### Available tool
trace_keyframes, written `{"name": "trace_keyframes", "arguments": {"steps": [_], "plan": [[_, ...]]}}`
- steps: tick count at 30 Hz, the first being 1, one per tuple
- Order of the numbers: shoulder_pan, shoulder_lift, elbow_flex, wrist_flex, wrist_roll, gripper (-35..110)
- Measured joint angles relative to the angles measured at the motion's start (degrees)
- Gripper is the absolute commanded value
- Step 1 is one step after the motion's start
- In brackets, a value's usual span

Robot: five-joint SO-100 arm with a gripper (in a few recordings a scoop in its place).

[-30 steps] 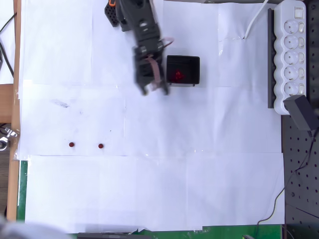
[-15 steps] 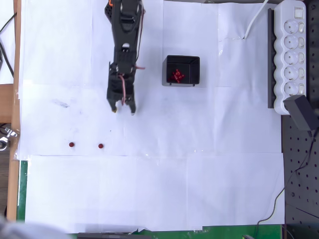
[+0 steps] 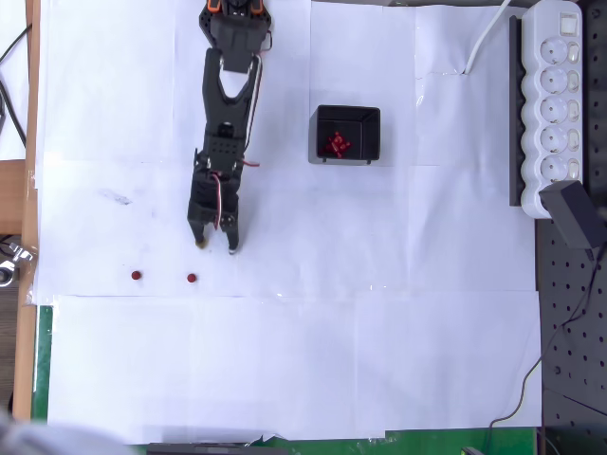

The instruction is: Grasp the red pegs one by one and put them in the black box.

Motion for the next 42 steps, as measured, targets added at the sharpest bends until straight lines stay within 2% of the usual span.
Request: {"name": "trace_keyframes", "arguments": {"steps": [14, 42], "plan": [[3.78, 9.23, 11.43, -1.85, 1.85, 19], [3.34, 15.29, 17.84, -4.83, 3.52, 14]]}}
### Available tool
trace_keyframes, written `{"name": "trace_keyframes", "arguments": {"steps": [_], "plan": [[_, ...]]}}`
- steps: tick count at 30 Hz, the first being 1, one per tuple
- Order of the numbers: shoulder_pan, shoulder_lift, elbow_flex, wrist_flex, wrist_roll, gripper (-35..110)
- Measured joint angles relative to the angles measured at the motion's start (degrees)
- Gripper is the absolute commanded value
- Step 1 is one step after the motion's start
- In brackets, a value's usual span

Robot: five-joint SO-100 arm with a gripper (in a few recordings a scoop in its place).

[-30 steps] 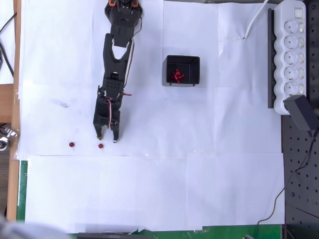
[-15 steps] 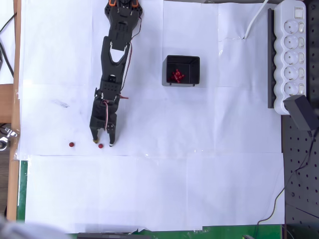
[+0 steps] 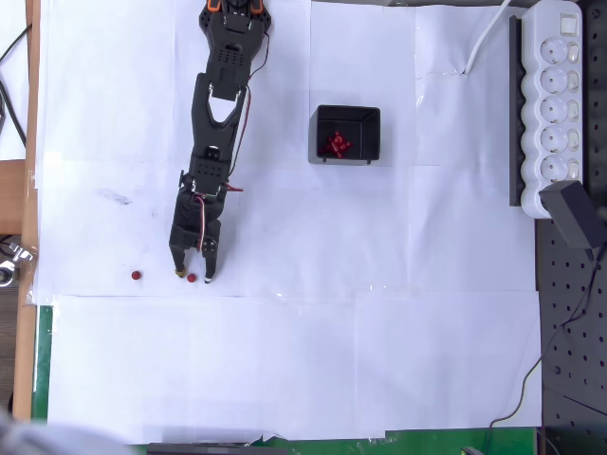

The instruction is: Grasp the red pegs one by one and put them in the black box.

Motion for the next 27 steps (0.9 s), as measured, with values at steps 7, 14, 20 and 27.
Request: {"name": "trace_keyframes", "arguments": {"steps": [7, 14, 20, 27], "plan": [[0.00, 1.85, 2.20, -0.26, -0.26, 8], [0.00, 1.58, 2.64, 0.70, -0.97, 0], [-1.41, -2.64, 2.11, 10.63, -6.50, 0], [-6.86, -15.56, 2.20, 37.44, -16.61, 0]]}}
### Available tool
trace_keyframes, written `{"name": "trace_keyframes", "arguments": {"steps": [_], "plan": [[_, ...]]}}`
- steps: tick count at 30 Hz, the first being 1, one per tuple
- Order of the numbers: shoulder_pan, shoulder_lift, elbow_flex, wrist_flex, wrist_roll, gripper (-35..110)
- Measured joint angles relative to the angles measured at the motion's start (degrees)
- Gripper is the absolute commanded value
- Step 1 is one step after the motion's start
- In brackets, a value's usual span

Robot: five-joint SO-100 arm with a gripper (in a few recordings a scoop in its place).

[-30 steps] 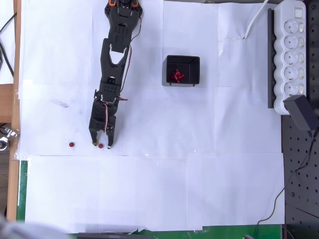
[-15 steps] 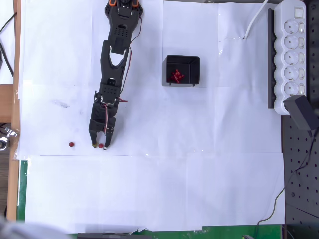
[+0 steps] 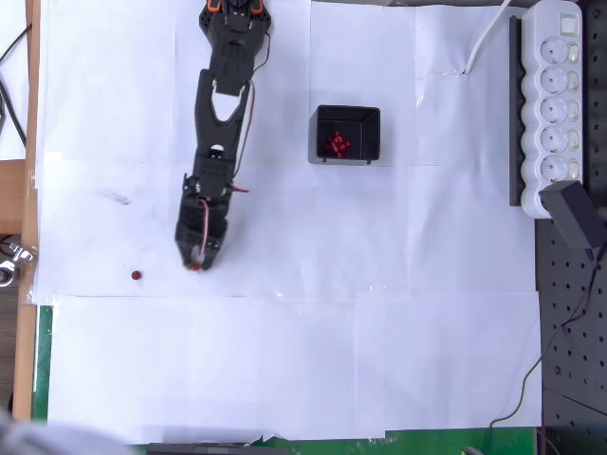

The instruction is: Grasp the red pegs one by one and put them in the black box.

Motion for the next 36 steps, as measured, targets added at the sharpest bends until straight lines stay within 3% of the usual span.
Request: {"name": "trace_keyframes", "arguments": {"steps": [8, 12, 17, 22, 26, 31, 36], "plan": [[-13.54, -23.73, 6.24, 42.45, -7.47, 0], [-23.91, -31.46, 6.50, 57.57, -10.99, 0], [-37.00, -34.10, 5.54, 61.52, -18.63, 0], [-45.88, -34.28, -0.35, 58.18, -23.82, 0], [-48.43, -34.19, -6.59, 54.93, -24.79, 1], [-47.90, -34.19, -9.23, 51.24, -24.79, 20], [-45.53, -34.19, -7.47, 51.94, -24.26, 28]]}}
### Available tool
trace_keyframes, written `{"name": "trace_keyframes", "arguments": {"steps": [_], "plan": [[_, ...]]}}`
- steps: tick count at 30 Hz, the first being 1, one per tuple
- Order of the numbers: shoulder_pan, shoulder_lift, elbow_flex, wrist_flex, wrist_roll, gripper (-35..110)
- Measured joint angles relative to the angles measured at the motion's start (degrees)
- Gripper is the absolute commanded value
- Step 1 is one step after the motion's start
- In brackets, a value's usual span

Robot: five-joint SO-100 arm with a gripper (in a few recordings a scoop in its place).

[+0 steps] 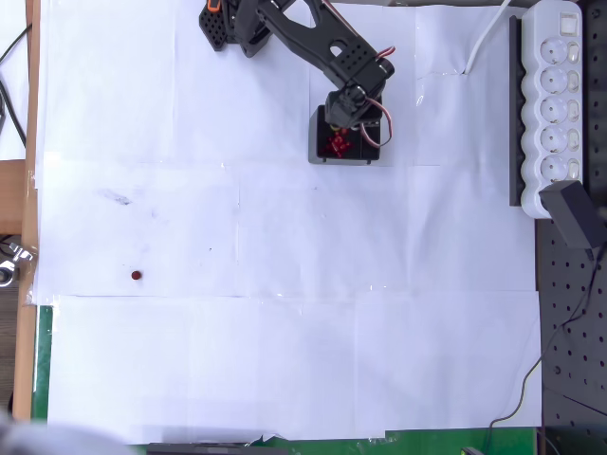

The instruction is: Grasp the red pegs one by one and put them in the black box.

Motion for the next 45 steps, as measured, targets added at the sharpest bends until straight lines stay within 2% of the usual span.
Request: {"name": "trace_keyframes", "arguments": {"steps": [6, 11, 15, 20, 22, 29, 35, 41, 45], "plan": [[4.22, 0.00, 10.11, 5.36, 1.23, 28], [15.12, -0.09, 13.97, 6.15, 7.38, 28], [30.23, -0.09, 5.89, -4.92, 16.96, 28], [47.37, 1.85, -11.43, -31.82, 27.33, 26], [51.68, 4.92, -12.57, -40.08, 30.15, 24], [58.89, 19.60, -12.66, -59.59, 32.96, 19], [62.14, 30.50, -8.09, -64.42, 32.96, 19], [63.37, 38.50, -1.32, -73.48, 34.19, 19], [63.37, 43.15, 4.48, -74.62, 34.19, 19]]}}
